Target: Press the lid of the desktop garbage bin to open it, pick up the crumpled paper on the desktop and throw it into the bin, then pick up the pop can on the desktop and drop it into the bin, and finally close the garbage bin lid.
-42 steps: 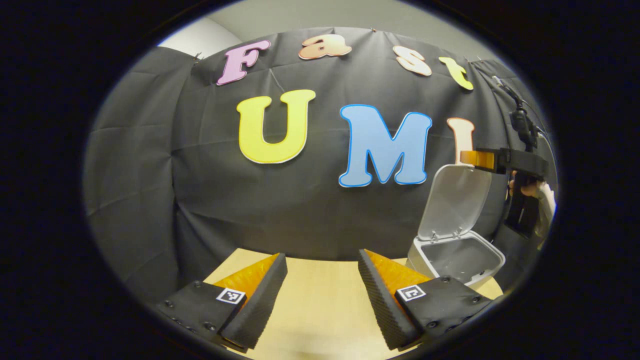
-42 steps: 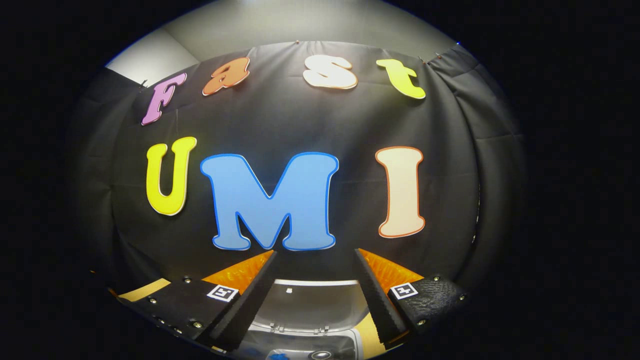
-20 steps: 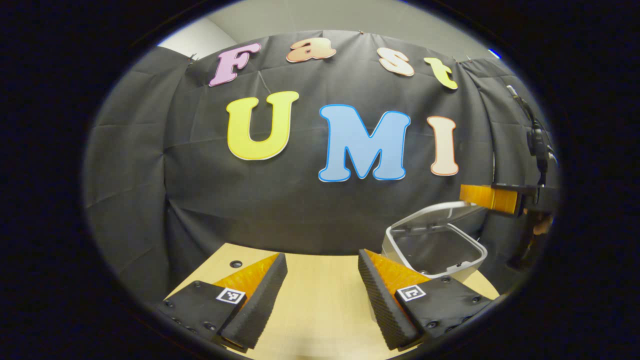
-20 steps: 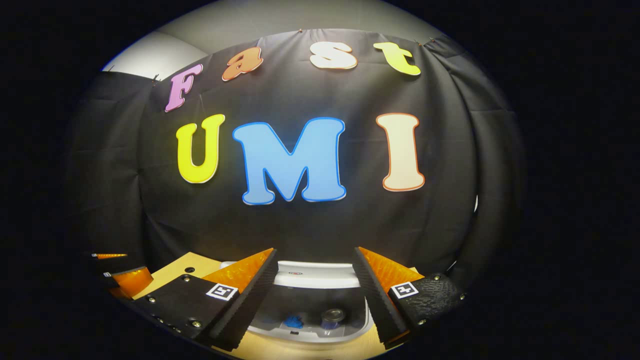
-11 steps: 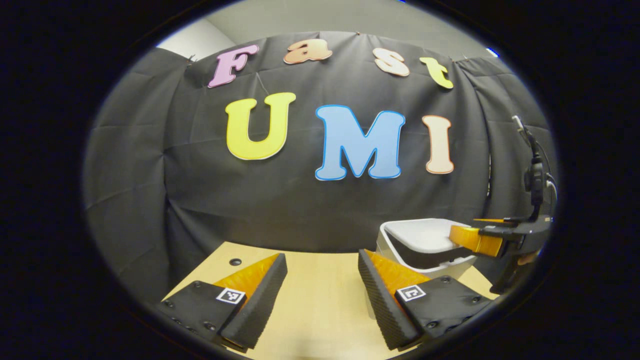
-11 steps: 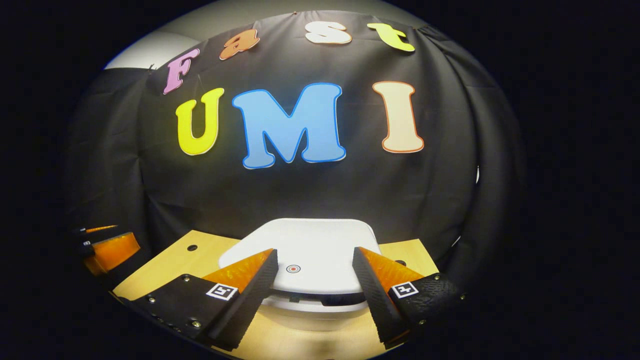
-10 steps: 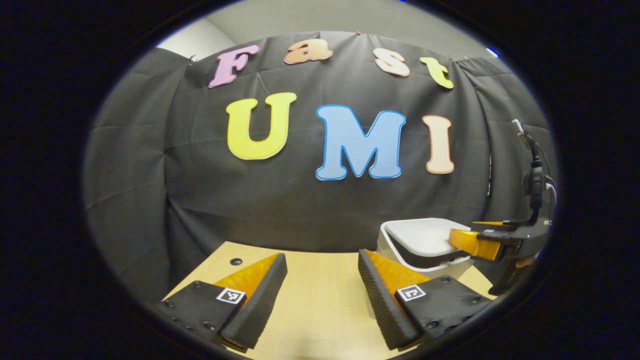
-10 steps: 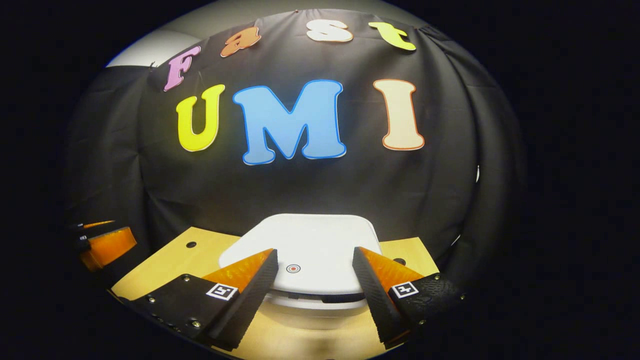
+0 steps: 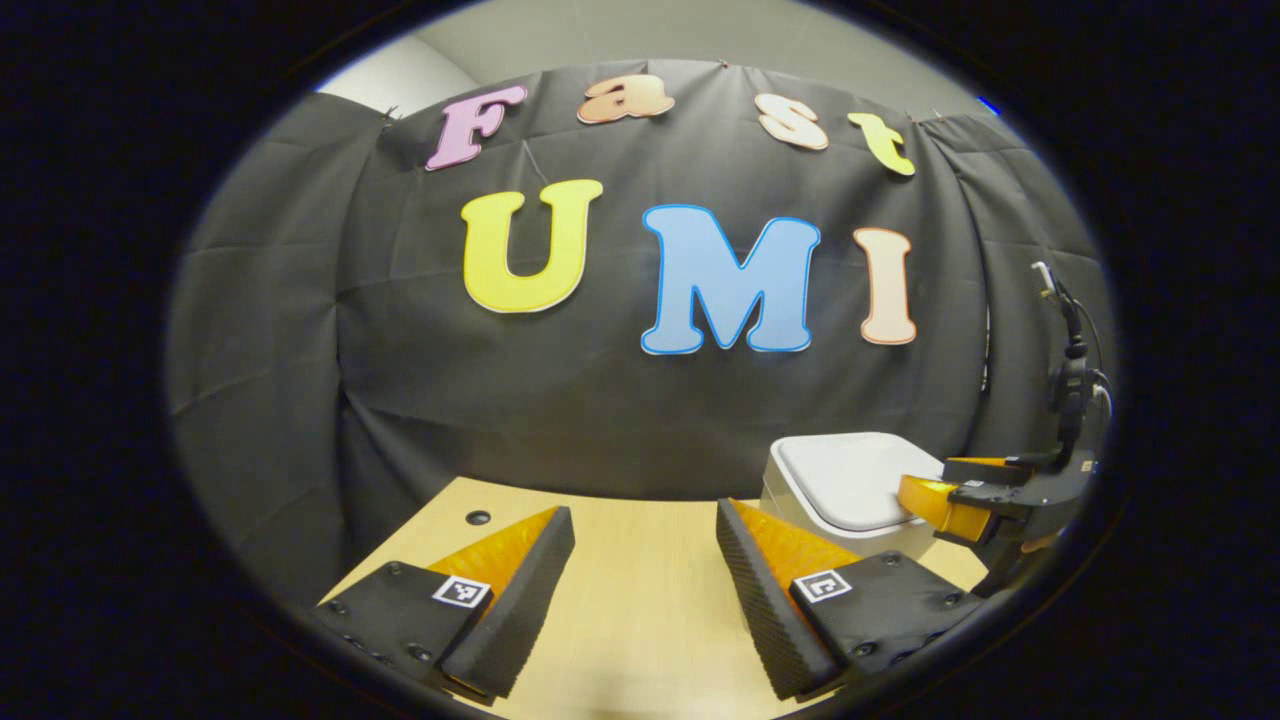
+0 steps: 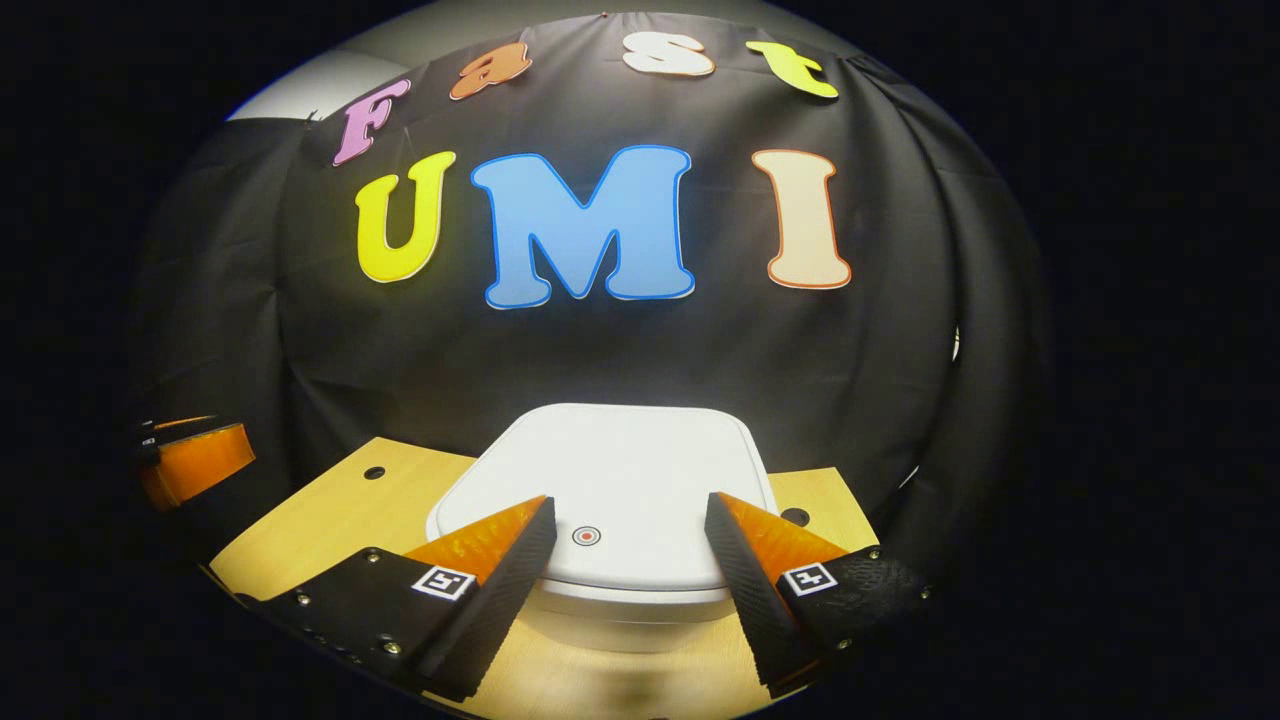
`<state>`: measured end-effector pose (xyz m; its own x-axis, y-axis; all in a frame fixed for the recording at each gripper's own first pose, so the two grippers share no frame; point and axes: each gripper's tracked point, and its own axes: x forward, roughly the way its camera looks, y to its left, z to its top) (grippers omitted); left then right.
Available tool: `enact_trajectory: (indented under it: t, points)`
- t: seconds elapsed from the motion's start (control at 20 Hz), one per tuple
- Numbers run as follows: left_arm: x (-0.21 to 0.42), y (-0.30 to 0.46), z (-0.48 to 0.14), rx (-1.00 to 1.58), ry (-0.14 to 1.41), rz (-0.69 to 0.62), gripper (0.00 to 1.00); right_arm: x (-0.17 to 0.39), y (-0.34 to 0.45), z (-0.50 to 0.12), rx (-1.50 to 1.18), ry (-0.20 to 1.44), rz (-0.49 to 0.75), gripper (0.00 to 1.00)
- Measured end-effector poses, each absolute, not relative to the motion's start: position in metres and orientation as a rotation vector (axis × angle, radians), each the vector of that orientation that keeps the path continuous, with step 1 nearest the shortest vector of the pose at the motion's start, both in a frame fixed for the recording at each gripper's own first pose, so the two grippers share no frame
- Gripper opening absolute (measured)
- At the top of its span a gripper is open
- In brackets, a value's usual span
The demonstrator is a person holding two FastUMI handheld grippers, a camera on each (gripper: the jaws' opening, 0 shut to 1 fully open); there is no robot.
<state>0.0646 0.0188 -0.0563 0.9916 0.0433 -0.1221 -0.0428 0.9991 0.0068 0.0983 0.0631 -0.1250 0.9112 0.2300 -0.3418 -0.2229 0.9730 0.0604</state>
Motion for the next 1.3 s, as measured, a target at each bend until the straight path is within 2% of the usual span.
enact_trajectory:
  t: [1.3]
  points:
    - [0.075,0.022,-0.068,0.02,0.15,0.024,0.95,0.092,0.064,-0.135,0.001,0.239,0.18,0.97]
